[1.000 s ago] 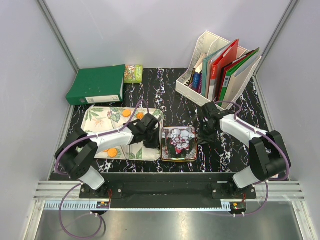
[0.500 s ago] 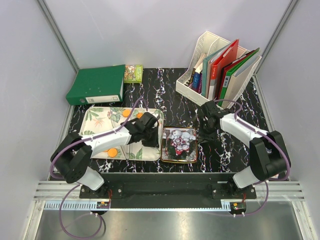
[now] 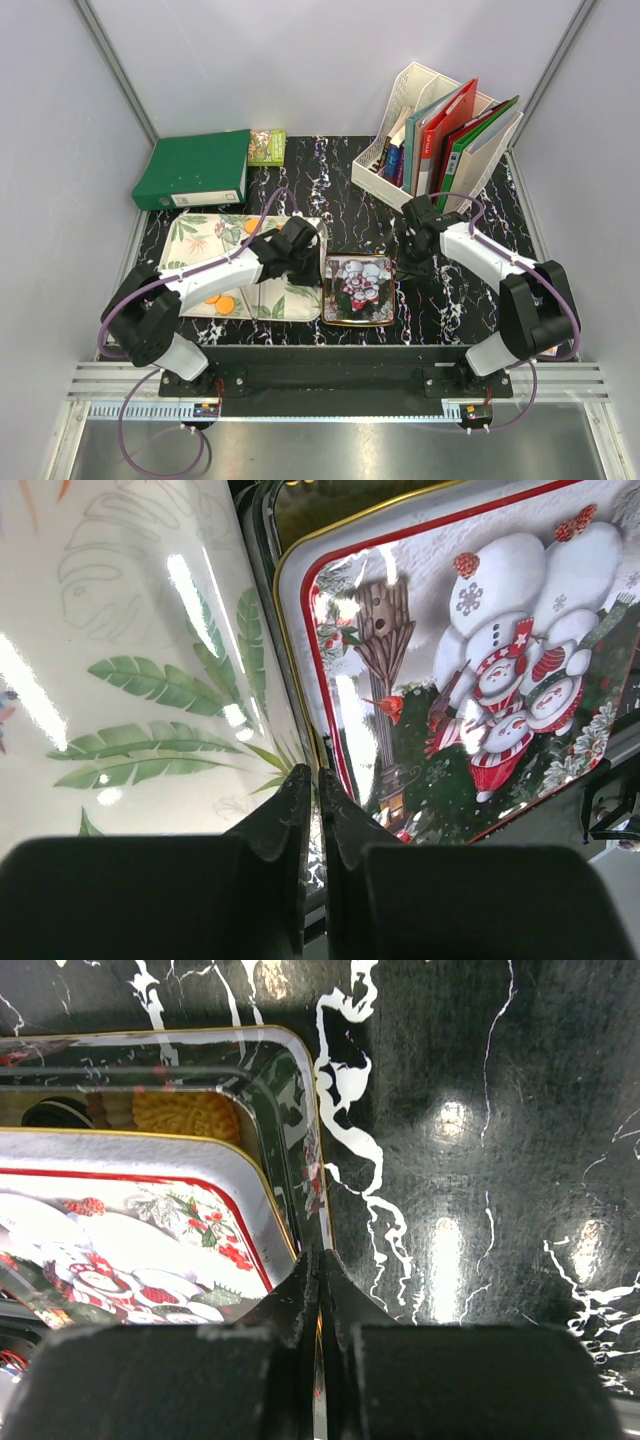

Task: Pack the cookies

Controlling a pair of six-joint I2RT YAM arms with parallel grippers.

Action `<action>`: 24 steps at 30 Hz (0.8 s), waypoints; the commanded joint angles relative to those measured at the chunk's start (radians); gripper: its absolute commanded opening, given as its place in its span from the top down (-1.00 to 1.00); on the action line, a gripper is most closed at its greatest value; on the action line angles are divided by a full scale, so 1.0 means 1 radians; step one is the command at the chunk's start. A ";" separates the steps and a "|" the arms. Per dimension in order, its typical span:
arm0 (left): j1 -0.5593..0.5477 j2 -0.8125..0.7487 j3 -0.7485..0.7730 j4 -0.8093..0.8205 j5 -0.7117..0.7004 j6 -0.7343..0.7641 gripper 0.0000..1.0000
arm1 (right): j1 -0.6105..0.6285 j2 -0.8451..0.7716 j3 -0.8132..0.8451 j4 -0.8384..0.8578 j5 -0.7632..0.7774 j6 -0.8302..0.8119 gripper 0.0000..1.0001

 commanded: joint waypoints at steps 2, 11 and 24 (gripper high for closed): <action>-0.002 -0.001 0.063 0.023 0.016 0.006 0.79 | 0.002 0.017 0.053 0.000 -0.009 -0.016 1.00; -0.004 0.020 0.076 -0.004 -0.014 0.027 0.79 | 0.002 0.032 0.054 -0.002 -0.004 -0.025 1.00; 0.039 0.023 0.137 -0.034 -0.041 0.053 0.72 | -0.010 0.049 0.106 -0.008 0.019 -0.016 1.00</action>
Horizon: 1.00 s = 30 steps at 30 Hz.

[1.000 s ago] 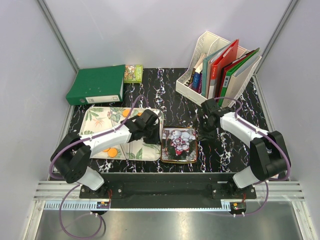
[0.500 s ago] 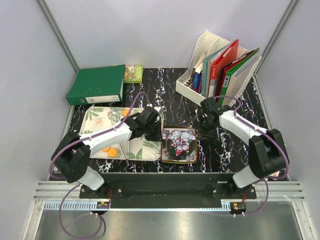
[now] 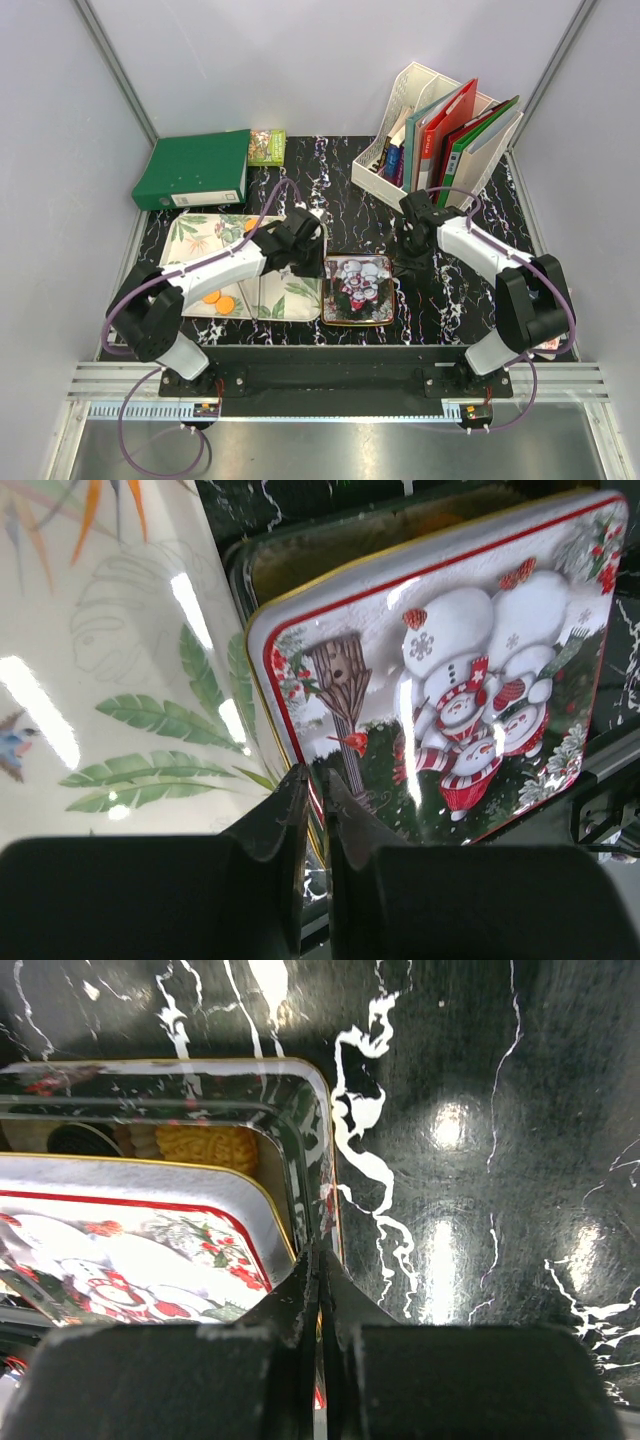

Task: Pack the cookies

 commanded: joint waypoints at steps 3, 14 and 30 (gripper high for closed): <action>0.064 -0.025 0.064 -0.012 -0.020 0.040 0.69 | -0.025 -0.011 0.067 -0.014 0.039 -0.004 1.00; 0.105 -0.093 0.049 0.006 0.025 0.057 0.65 | -0.041 -0.143 0.052 0.064 -0.160 0.017 1.00; 0.063 -0.079 0.004 0.083 0.117 0.040 0.64 | -0.016 0.033 0.001 0.200 -0.376 0.017 1.00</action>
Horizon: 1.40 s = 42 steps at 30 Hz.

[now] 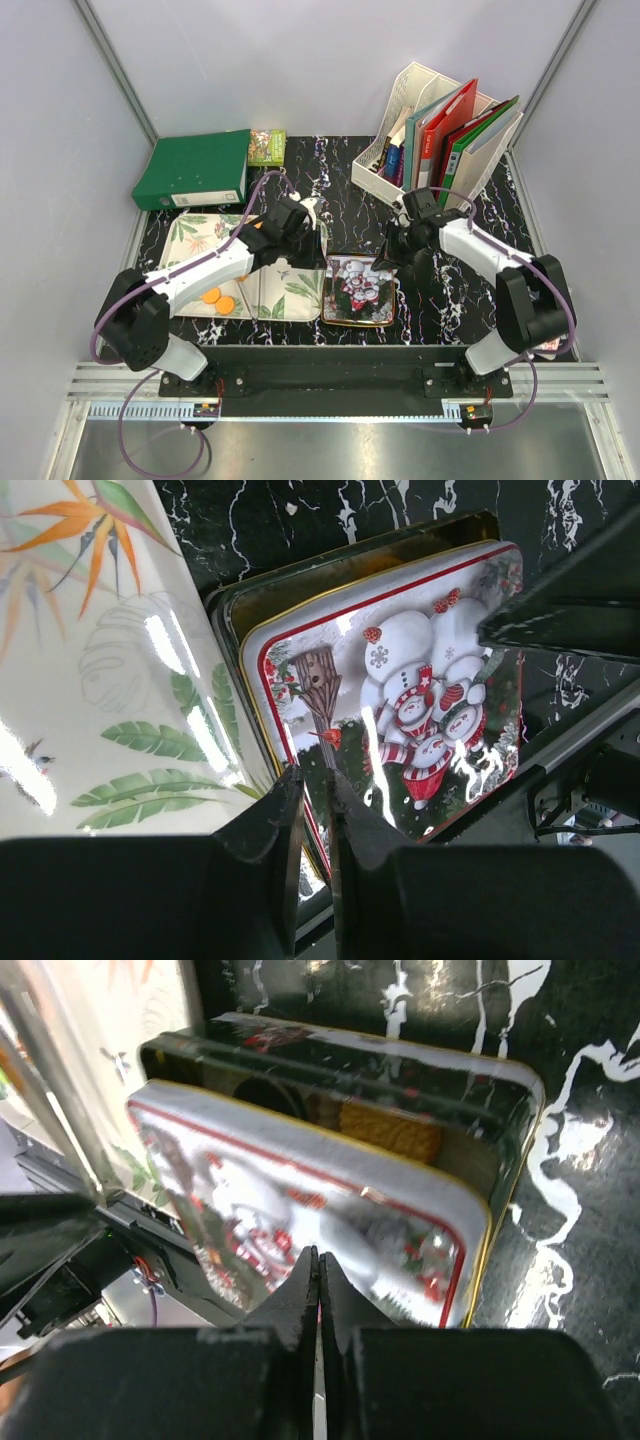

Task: Pack the cookies

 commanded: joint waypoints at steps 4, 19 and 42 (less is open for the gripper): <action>0.000 -0.013 -0.007 0.046 0.033 -0.001 0.64 | 0.007 0.125 0.062 0.047 -0.017 -0.002 1.00; 0.001 -0.042 -0.051 0.046 0.033 -0.003 0.64 | 0.005 0.281 0.119 0.074 0.013 0.011 1.00; 0.001 -0.097 -0.053 0.023 0.001 0.005 0.63 | 0.001 0.088 0.212 0.048 0.047 0.067 1.00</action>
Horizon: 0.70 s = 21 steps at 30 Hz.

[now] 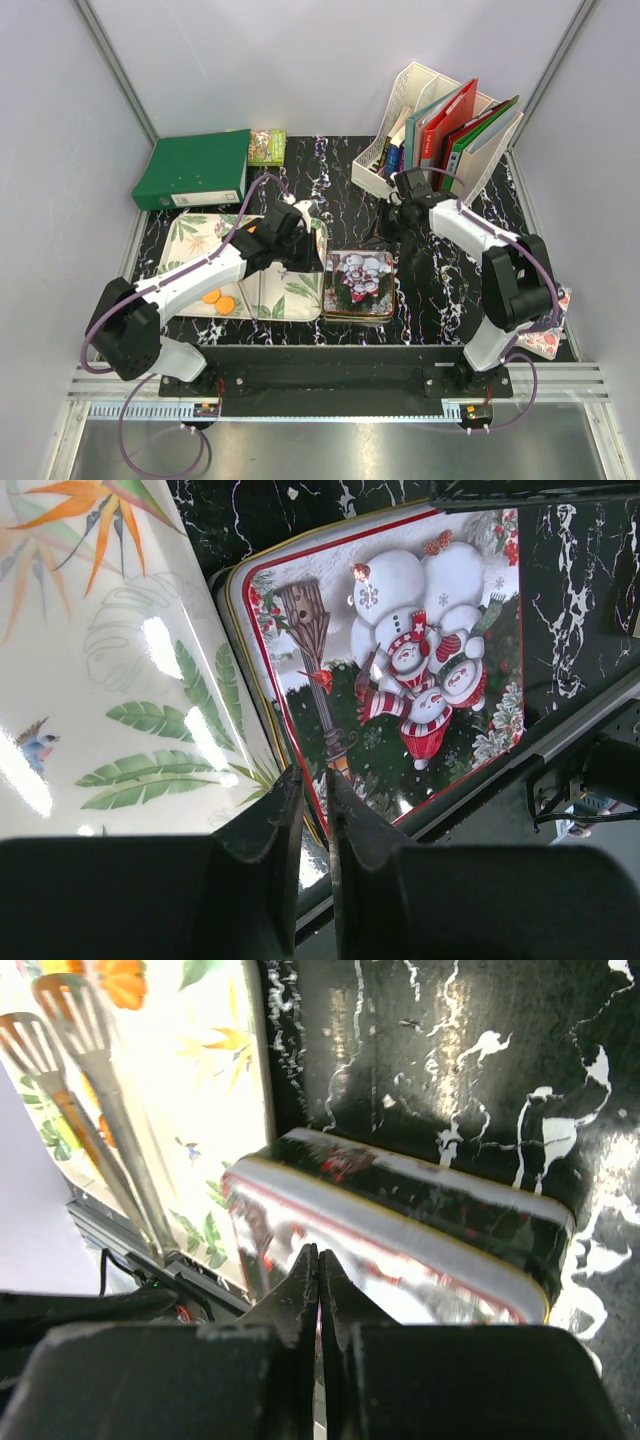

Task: Pack the cookies

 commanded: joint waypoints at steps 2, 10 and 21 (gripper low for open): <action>0.003 -0.039 -0.008 0.021 -0.004 0.005 0.63 | -0.002 -0.122 -0.019 -0.019 0.024 0.004 1.00; 0.001 -0.031 -0.025 0.042 0.020 -0.001 0.63 | 0.000 -0.210 -0.173 0.011 -0.025 0.012 1.00; 0.000 -0.024 -0.021 0.043 0.037 -0.004 0.63 | -0.002 -0.069 -0.224 0.080 0.007 0.010 1.00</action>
